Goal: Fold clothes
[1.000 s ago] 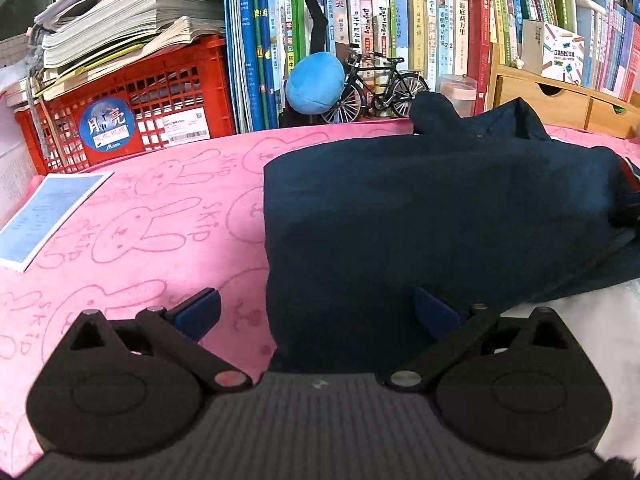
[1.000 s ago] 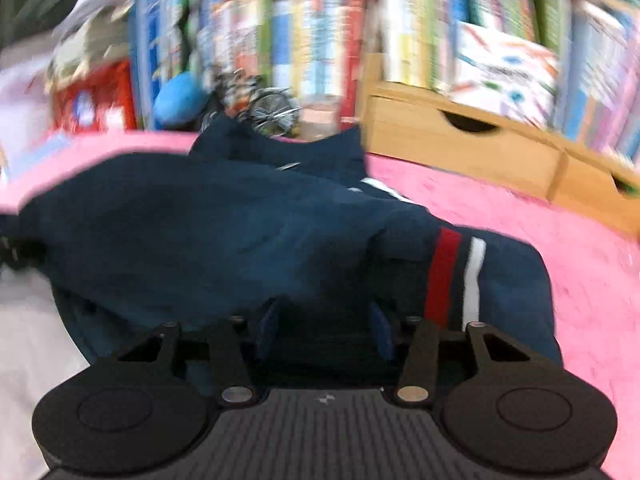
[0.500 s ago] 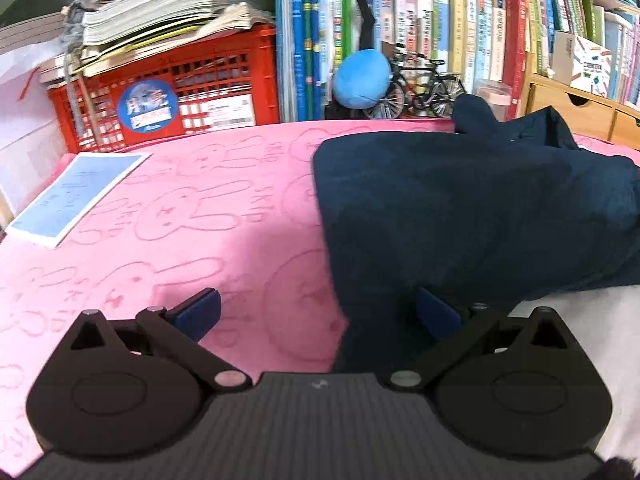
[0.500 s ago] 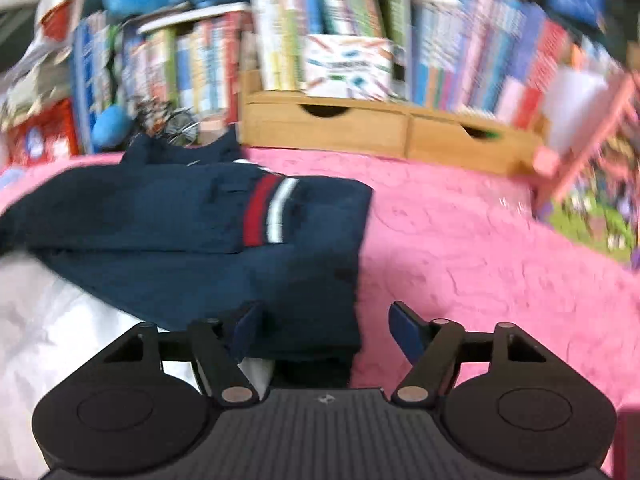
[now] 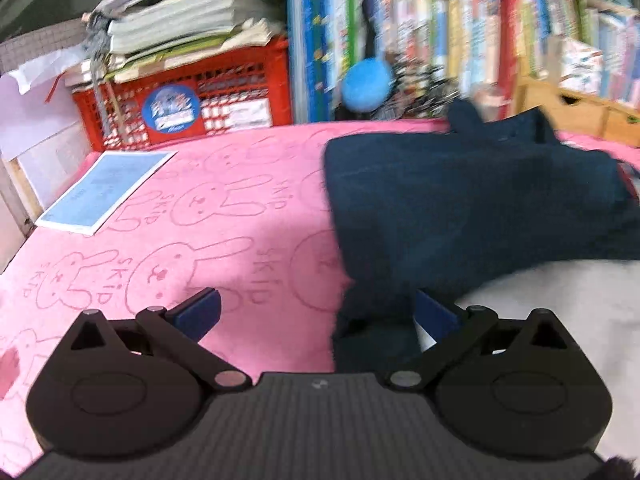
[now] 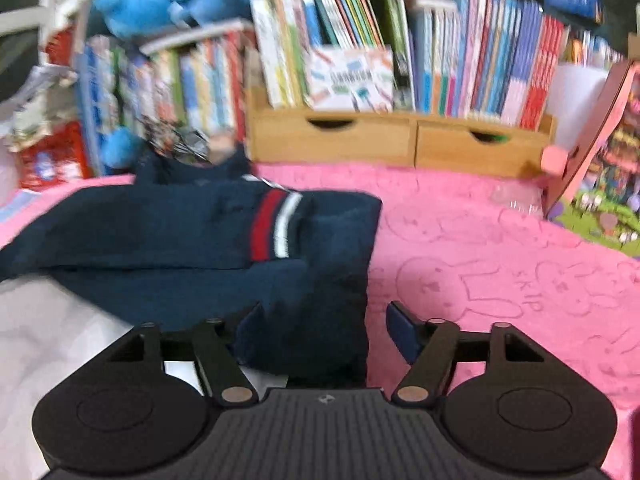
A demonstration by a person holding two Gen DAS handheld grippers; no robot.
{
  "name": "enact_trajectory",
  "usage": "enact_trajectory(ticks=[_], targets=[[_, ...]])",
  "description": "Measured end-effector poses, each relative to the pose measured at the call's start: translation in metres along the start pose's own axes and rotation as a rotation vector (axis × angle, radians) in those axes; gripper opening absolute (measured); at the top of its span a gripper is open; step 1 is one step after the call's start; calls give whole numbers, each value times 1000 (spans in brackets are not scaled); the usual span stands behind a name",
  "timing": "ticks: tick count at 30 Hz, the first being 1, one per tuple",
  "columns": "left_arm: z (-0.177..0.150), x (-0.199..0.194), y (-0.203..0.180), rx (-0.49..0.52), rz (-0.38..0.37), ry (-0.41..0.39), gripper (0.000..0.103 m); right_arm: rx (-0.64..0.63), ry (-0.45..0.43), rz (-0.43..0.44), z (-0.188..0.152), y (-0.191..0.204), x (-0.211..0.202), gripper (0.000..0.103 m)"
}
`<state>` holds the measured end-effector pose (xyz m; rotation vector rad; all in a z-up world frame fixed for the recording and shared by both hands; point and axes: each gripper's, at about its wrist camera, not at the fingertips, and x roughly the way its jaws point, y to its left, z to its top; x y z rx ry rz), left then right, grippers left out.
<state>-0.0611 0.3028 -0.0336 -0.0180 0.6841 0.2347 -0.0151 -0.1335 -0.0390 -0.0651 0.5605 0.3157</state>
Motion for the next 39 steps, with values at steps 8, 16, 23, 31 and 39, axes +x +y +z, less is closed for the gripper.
enact_trajectory(ticks=[8,16,23,31,39], targets=[[-24,-81,-51,66,-131,-86,103,-70,-127,112,-18,8,-99,96],[-81,-132,-104,126,-168,-30,103,-225,-118,152,-88,68,-164,103],[-114,-142,-139,142,-147,108,103,-185,-55,83,-131,119,-181,103],[-129,-140,-140,90,-152,131,103,-112,93,85,-145,136,-155,103],[-132,-142,-141,84,-145,115,103,-101,47,44,-152,141,-156,103]])
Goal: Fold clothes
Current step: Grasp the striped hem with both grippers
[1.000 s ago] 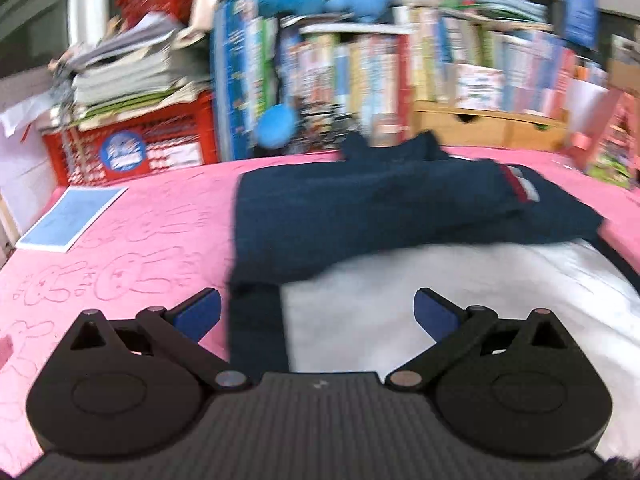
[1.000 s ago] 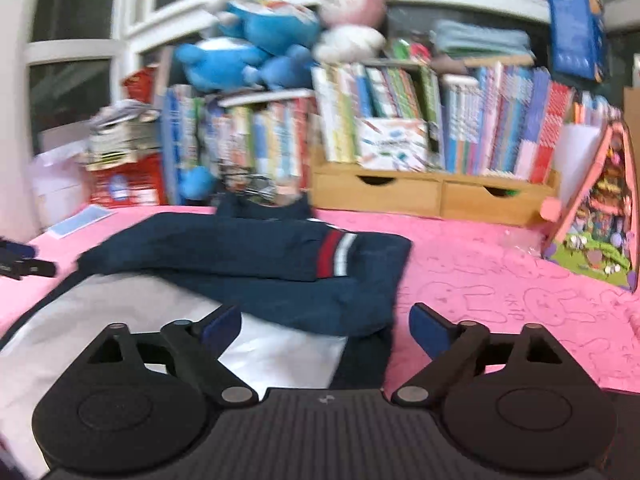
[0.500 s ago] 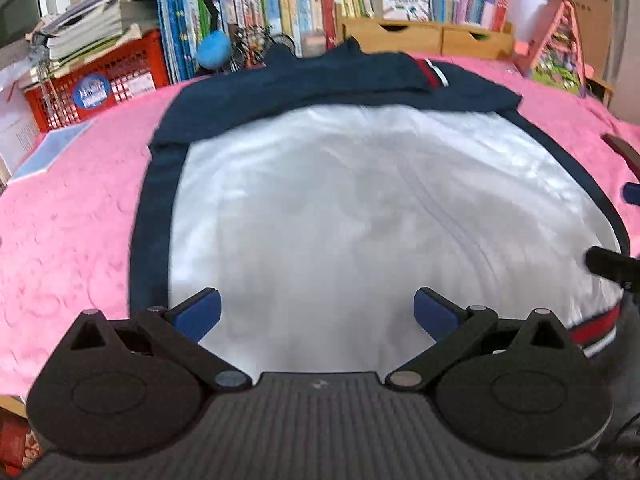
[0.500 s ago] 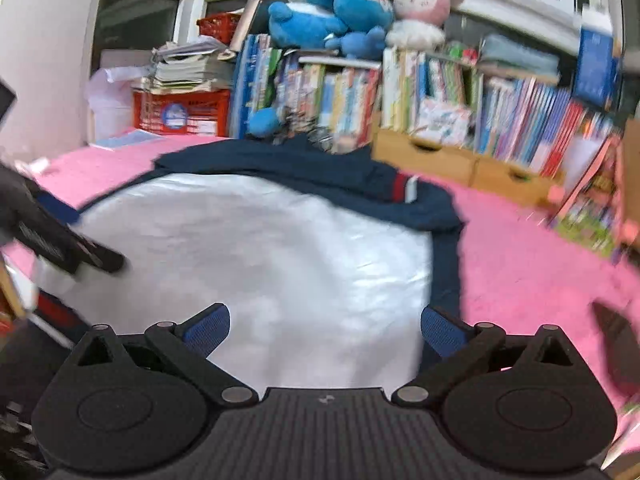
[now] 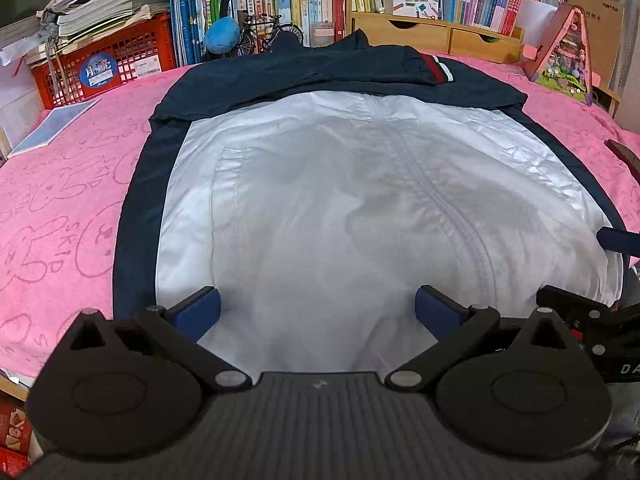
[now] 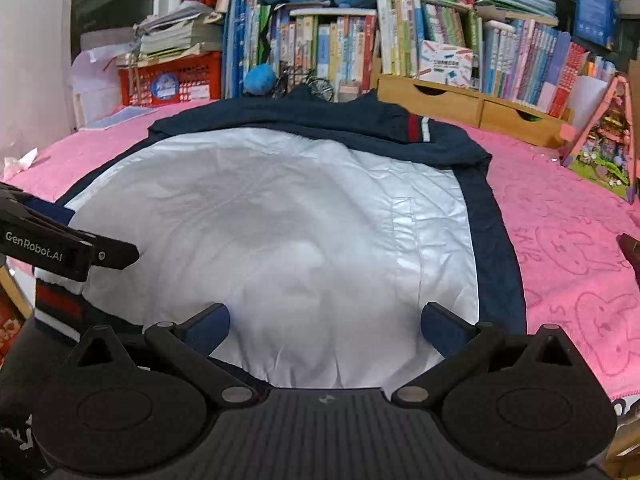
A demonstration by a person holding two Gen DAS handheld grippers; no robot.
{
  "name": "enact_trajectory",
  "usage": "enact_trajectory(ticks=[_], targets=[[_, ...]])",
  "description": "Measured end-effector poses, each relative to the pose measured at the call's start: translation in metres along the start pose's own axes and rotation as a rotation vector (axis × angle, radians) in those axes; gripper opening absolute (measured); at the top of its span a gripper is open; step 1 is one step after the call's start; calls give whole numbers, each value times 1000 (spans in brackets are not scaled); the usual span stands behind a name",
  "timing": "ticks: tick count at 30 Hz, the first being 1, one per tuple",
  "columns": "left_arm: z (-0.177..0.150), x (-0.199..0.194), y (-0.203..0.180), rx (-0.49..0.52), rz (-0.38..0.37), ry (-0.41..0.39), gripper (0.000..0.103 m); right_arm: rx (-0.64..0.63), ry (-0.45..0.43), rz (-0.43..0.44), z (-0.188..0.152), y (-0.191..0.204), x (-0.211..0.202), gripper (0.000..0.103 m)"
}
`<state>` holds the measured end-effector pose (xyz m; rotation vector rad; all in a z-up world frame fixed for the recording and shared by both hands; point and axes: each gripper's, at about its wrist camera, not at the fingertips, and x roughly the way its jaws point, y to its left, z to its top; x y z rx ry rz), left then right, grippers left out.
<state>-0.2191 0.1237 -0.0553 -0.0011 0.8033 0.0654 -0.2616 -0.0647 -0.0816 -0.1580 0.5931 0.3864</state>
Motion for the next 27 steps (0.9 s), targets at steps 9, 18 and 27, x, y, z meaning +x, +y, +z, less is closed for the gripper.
enact_trajectory(ticks=[9,18,27], targets=[[-1,0,0,-6,2,-15,103,18,-38,-50,-4,6,1,103],[-4,-37,28,28,-4,-96,103,-31,-31,116,-6,-36,-35,103],[-50,-53,86,-83,40,-27,103,18,91,76,-36,-84,-48,103]])
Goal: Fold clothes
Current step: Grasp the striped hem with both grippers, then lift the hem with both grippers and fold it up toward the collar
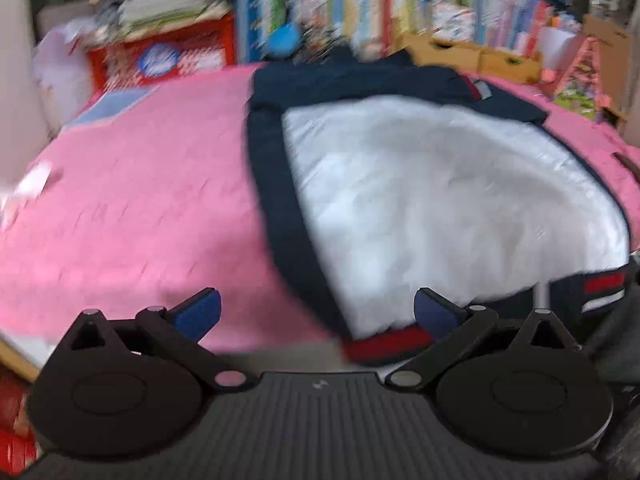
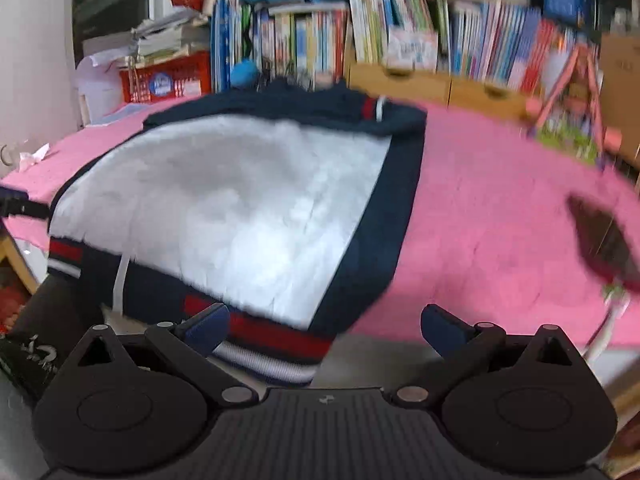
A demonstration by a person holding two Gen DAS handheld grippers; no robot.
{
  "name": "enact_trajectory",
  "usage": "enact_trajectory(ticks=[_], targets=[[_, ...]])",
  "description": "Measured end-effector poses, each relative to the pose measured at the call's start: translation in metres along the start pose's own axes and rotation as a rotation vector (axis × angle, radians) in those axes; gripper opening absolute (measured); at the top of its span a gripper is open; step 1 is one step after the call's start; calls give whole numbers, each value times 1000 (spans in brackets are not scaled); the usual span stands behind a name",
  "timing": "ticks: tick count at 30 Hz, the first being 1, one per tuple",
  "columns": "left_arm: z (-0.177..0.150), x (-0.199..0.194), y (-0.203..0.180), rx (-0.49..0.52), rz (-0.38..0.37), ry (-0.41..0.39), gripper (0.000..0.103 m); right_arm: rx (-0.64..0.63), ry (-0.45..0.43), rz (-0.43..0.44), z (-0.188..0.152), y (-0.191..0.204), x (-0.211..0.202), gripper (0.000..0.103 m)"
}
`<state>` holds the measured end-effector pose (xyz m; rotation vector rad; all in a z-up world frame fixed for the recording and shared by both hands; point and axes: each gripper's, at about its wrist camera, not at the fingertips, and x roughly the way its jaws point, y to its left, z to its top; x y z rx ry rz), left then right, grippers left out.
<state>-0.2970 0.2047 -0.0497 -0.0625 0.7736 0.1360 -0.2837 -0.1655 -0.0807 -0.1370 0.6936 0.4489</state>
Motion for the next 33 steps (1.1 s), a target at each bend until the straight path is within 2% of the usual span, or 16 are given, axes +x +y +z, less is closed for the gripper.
enact_trajectory(ticks=[3,6,10,12,14,17,22,25,28,31,33], targets=[[-17,11,20,-86,0,1,103,-26,17,14,-9,1,13,103],[-26,30,31,-161,-57,34,103,-87,-11,9,-19,5,25,103],[-33,55,23,-129,-88,77,103,-76,28,47,-23,6,42,102],[-36,63,15,-103,-93,96,103,-56,46,86,-23,7,46,94],[-35,67,7,-82,-122,118,103,-42,63,129,-21,10,47,68],[-30,58,-8,-15,-174,139,103,-42,58,164,-10,16,36,64],[-8,12,-32,145,-222,8,103,-38,1,183,12,25,4,57],[-1,2,-46,187,-230,-30,103,-1,-43,200,26,25,-10,56],[-2,3,-56,220,-241,-35,103,33,-51,197,39,26,-7,47],[-5,4,-70,271,-244,-28,103,82,-47,182,53,25,8,29],[-5,6,-77,299,-253,-24,103,107,-58,190,63,26,17,24]])
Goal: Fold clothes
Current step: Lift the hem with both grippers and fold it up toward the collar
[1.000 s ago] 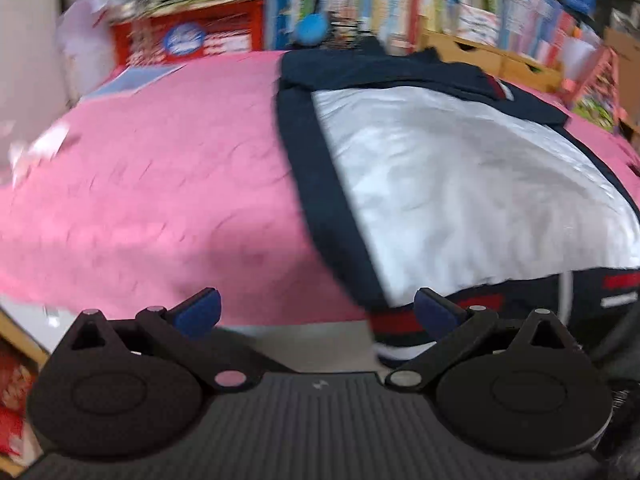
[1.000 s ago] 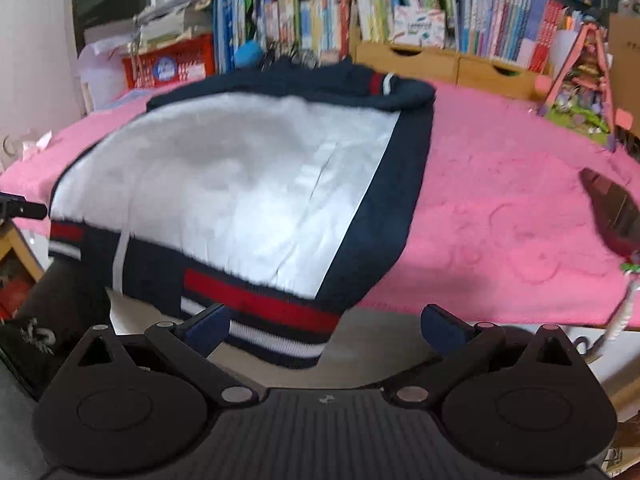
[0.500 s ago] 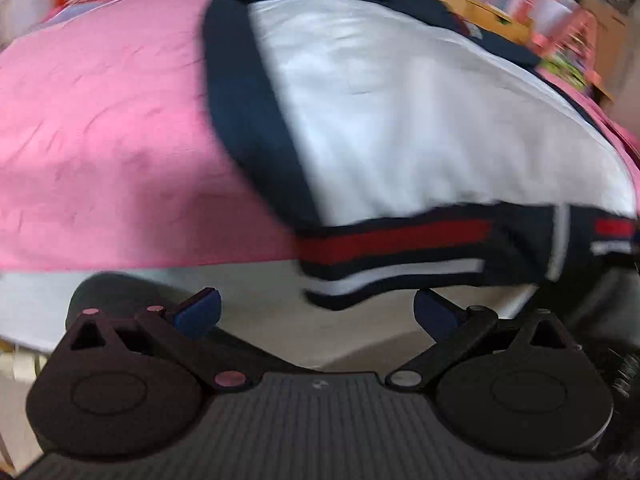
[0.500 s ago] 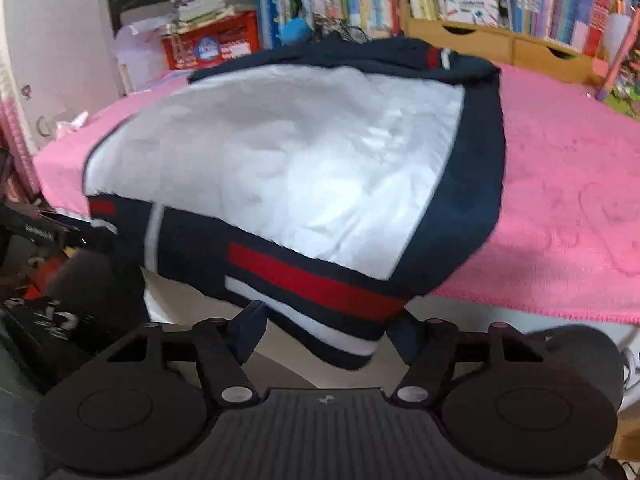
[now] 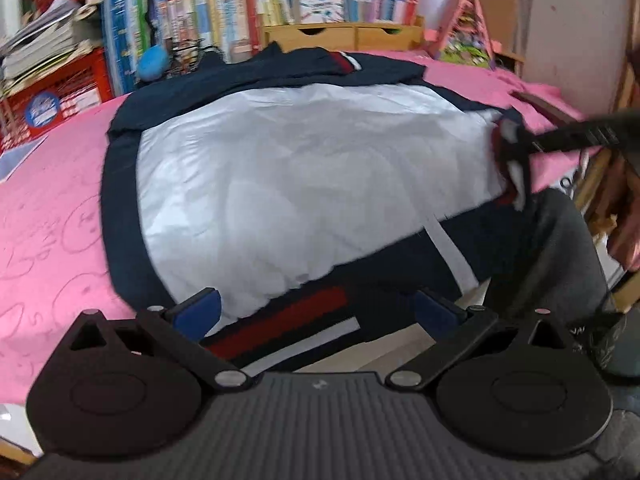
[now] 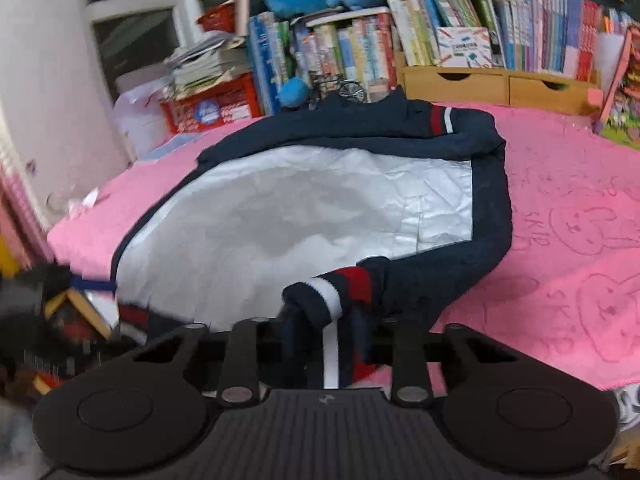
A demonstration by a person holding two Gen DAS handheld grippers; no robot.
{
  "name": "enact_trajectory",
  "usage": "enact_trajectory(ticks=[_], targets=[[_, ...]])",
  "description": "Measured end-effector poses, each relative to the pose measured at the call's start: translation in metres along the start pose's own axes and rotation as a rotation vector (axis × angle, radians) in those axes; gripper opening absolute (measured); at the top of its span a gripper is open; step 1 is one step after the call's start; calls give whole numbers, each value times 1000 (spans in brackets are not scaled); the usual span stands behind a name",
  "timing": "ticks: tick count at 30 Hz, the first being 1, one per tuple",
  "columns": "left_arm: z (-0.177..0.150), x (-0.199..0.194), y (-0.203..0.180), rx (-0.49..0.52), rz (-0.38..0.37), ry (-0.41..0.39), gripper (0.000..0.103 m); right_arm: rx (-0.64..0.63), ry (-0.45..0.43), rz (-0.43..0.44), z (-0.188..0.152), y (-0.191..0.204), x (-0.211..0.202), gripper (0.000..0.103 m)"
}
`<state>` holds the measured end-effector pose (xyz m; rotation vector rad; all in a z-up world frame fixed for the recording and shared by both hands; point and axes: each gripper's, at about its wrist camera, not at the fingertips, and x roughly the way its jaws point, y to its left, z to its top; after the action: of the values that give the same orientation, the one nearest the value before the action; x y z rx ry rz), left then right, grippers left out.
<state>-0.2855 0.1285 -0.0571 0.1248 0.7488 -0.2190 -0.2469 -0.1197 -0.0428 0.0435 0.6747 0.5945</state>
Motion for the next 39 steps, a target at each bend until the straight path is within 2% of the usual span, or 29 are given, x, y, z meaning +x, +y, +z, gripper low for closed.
enact_trajectory(ticks=[2,7,11,12,16,21,24,28,30,33,36,37,39], targets=[[0,4,-7,28,-12,6,103,17,-13,9,12,1,9,18],[6,4,-30,145,-21,-19,103,45,-13,36,43,1,37,17],[7,0,-41,215,-28,-50,103,119,-9,50,55,-11,53,16],[8,-3,-43,229,-16,-71,103,142,-18,57,58,-15,53,16],[20,-12,-36,262,119,-147,103,184,-76,47,69,-24,44,16],[54,-12,-8,198,196,-187,103,202,-106,18,100,-34,54,16],[71,-19,2,179,207,-236,103,194,-98,-7,127,-37,81,16],[77,-27,7,203,251,-276,103,206,-59,-48,150,-49,127,16],[75,-28,12,180,242,-261,103,237,-12,-48,151,-59,154,16],[68,-31,18,142,177,-228,103,259,55,-52,142,-69,188,16],[60,-31,20,128,127,-206,103,229,16,-39,136,-66,194,17],[59,-28,21,124,125,-196,103,213,12,-34,137,-65,193,21],[59,-17,22,113,144,-169,103,189,-10,-20,138,-63,185,36]])
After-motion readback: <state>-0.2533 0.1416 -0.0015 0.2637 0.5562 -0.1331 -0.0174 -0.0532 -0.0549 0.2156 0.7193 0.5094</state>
